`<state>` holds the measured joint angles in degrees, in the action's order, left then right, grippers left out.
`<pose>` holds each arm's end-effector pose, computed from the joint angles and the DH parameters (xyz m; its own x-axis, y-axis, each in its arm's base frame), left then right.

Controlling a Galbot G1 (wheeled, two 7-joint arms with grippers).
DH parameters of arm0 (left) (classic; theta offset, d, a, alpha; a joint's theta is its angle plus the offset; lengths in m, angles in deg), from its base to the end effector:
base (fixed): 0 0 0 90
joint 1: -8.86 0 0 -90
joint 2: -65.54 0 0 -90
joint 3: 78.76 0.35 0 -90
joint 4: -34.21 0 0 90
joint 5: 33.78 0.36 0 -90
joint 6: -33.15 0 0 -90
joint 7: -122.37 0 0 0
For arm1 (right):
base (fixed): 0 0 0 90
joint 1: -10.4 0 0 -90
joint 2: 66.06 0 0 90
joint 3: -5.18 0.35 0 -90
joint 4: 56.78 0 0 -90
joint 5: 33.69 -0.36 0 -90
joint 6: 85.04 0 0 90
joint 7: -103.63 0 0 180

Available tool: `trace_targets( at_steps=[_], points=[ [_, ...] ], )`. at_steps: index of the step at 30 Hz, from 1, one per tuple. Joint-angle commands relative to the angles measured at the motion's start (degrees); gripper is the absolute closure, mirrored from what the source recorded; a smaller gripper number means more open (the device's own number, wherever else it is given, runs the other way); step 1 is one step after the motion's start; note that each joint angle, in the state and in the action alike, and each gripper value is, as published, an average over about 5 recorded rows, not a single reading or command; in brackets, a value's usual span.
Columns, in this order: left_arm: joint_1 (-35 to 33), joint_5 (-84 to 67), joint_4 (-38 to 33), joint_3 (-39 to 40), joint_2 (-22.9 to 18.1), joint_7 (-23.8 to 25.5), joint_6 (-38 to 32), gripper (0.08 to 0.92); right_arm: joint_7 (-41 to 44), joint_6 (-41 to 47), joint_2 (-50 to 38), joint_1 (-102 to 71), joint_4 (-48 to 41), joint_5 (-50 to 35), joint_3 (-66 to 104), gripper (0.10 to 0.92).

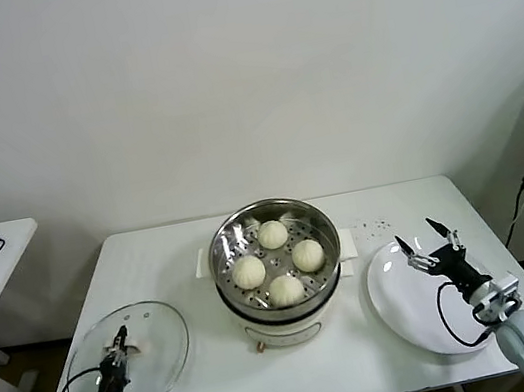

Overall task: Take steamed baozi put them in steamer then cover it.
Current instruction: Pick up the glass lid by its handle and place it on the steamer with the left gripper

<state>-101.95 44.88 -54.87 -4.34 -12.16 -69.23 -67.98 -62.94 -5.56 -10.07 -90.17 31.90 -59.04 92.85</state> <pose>0.2079 0.1703 -0.4289 -0.9903 -0.0693 0.1206 0.1231 -0.0343 0.9918 0.2975 -0.1883 -0.3660 -0.9580 -0.2763 0.0766 -0.2843 0.9501 -0.1287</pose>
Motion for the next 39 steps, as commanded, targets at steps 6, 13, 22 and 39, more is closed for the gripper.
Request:
trace_targets(
  at_steps=[6, 13, 22, 39],
  points=[
    [-9.13, -5.64, -22.71, 2.01, 2.48, 0.32, 13.62, 0.853, 0.06, -0.05, -0.47, 0.53, -0.18, 0.62, -0.05, 0.203],
    [-11.14, -4.40, -34.78, 6.48, 7.43, 3.66, 29.16, 0.853, 0.04, -0.05, -0.92, 1.70, -0.94, 1.34, -0.74, 0.203],
    [1.52, -2.30, -37.81, 26.24, 19.57, 13.23, 43.44, 0.853, -0.54, 0.15, -1.37, 4.11, -2.49, 2.55, -2.66, 0.203],
    [25.67, 9.53, -29.59, 53.91, 9.18, 35.04, 55.98, 0.853, -0.60, -0.56, 0.09, 4.11, -4.78, 5.71, -2.29, 0.203]
  ],
)
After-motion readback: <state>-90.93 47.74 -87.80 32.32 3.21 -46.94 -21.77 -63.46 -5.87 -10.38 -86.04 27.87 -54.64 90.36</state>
